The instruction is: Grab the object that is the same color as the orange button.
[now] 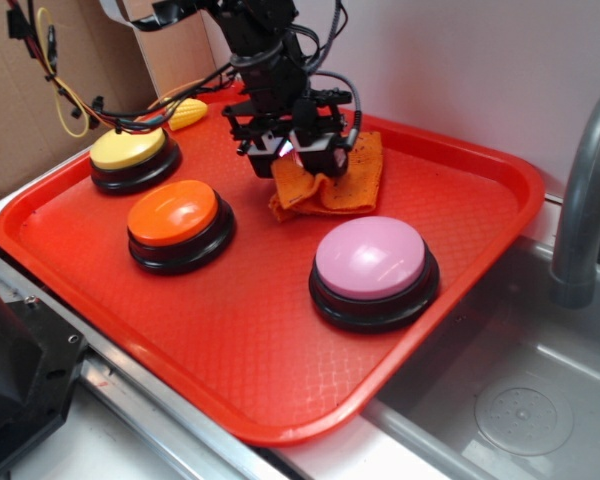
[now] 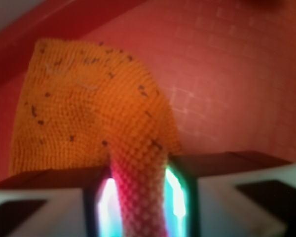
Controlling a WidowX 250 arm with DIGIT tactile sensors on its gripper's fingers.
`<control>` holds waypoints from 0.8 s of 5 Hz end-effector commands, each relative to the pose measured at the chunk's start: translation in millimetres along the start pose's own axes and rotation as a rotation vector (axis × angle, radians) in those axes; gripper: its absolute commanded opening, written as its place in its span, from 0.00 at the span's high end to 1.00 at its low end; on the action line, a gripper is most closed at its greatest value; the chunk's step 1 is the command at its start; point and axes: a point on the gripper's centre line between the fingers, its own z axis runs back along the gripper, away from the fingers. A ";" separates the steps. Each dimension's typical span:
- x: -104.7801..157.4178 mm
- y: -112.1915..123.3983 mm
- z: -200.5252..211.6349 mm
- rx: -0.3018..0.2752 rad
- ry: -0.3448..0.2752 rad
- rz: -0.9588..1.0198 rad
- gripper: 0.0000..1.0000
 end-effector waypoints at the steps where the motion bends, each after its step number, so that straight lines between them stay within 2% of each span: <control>1: -3.0 -2.3 81.6 0.079 -0.070 -0.157 1.00; 2: -17.7 -8.6 104.6 0.137 -0.044 -0.218 1.00; 3: -47.8 -8.1 137.5 0.158 0.019 -0.324 1.00; 4: -67.3 3.0 155.0 0.150 0.057 -0.362 1.00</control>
